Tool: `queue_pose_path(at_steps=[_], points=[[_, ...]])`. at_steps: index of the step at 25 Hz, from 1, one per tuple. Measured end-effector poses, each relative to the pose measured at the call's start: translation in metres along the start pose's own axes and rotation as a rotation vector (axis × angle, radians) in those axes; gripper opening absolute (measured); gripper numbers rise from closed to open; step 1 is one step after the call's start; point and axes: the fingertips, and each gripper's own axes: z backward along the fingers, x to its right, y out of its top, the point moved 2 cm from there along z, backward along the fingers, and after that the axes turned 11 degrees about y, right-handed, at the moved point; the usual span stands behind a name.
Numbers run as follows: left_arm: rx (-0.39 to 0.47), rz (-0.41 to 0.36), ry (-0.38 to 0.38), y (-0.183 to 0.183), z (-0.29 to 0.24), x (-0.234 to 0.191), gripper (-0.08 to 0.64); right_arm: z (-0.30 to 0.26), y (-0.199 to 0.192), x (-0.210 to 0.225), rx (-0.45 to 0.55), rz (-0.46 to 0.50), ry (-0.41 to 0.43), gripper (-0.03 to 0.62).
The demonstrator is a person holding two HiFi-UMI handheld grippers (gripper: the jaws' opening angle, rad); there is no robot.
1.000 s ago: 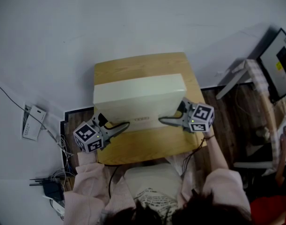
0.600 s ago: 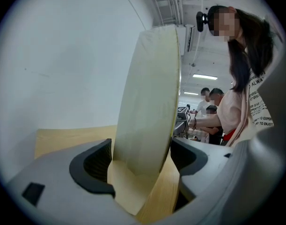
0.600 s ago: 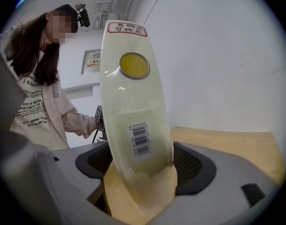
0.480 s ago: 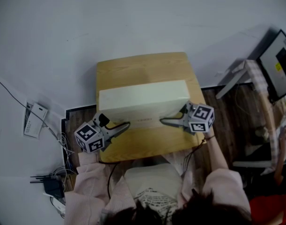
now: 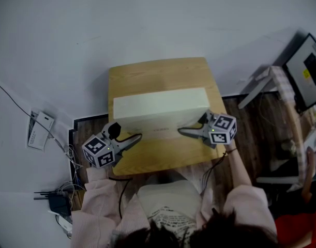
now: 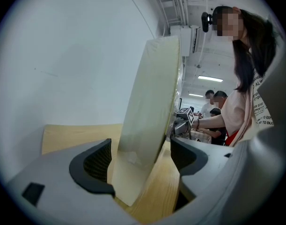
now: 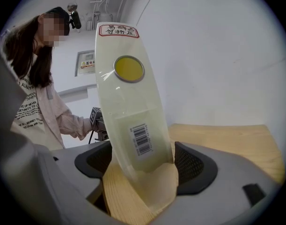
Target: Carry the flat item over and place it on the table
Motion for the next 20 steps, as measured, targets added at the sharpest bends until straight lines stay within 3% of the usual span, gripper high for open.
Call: queue_pose_path(at_steps=[11,15,20], points=[[0.006,0.071,0.129,-0.006,0.024,-0.012,0.405,0.013,-0.004,-0.008,-0.001,-0.047,-0.025,0.428],[0.039,0.126,0.192,-0.008,0.042,-0.014,0.405,0.029,-0.009,-0.011,0.006,-0.068,-0.068,0.419],[0.049,0.122,0.22,-0.01,0.055,-0.009,0.367,0.045,-0.011,-0.019,0.036,-0.083,-0.133,0.376]])
